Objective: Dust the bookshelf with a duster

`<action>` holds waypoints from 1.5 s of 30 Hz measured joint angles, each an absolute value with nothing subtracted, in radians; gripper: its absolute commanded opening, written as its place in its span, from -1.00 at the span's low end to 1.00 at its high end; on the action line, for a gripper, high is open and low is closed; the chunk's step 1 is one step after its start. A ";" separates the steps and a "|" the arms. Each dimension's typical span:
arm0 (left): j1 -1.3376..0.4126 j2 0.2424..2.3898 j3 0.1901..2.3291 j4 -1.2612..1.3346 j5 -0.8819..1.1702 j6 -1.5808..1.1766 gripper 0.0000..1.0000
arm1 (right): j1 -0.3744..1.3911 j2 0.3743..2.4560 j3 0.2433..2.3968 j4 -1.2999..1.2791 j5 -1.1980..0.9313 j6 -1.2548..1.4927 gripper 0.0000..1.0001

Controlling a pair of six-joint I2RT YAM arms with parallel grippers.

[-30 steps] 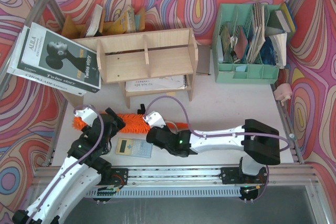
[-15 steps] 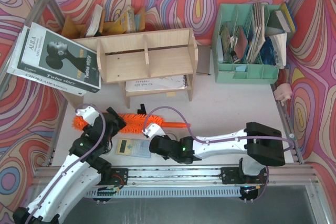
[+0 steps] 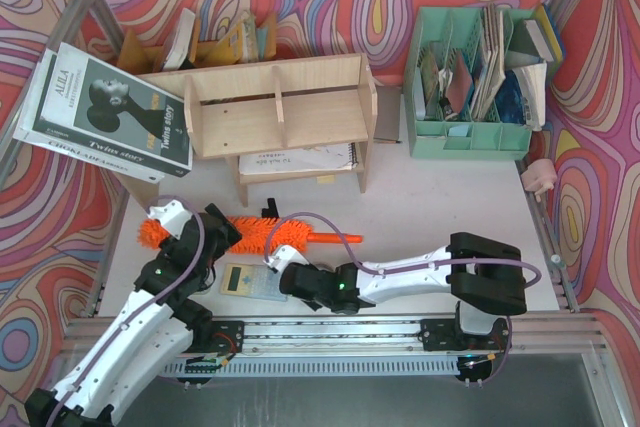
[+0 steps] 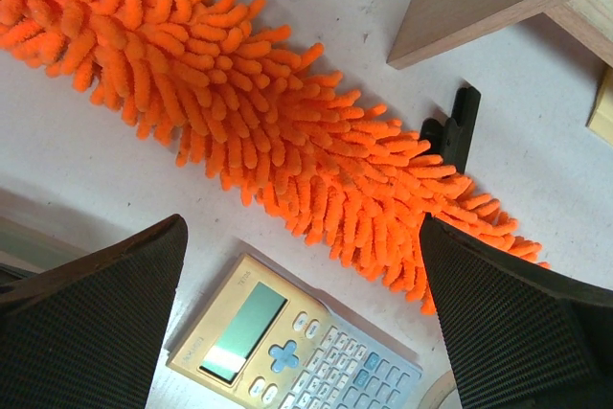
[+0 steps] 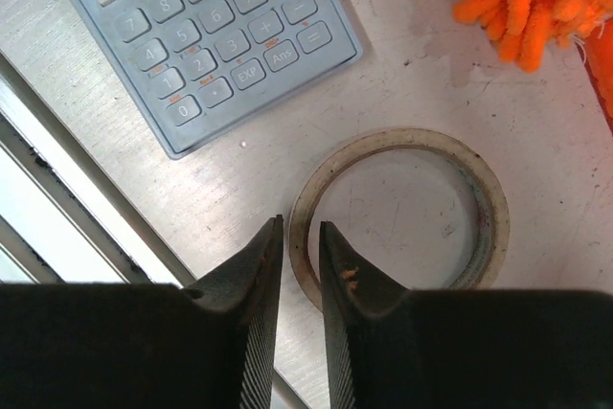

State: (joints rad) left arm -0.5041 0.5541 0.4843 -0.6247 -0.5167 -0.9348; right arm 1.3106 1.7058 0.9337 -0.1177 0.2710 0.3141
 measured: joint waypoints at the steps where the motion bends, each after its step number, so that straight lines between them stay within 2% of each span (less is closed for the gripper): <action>1: -0.504 0.559 0.484 -0.624 -0.517 -0.934 0.97 | 1.311 1.706 0.935 -0.117 0.269 0.311 -0.37; 6: -0.504 0.580 0.484 -0.617 -0.516 -0.935 0.96 | 1.311 1.706 0.937 -0.117 0.268 0.310 -0.19; 13: -0.504 0.585 0.484 -0.609 -0.516 -0.936 0.97 | 1.311 1.654 0.937 -0.115 0.316 0.237 0.20; 21: -0.504 0.576 0.484 -0.609 -0.508 -0.956 0.97 | 1.301 1.574 0.930 0.060 0.361 0.002 0.37; 29: -0.504 0.513 0.480 -0.614 -0.502 -0.992 0.97 | 1.174 1.599 0.912 0.202 0.229 -0.153 0.42; 45: -0.504 0.459 0.430 -0.659 -0.517 -1.056 0.96 | 1.027 1.815 1.030 0.261 0.066 -0.291 0.43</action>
State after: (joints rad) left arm -0.5041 0.4587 0.4297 -0.6594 -0.5175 -1.0561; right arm 1.0267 1.8149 1.0298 0.2607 0.0658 -0.2909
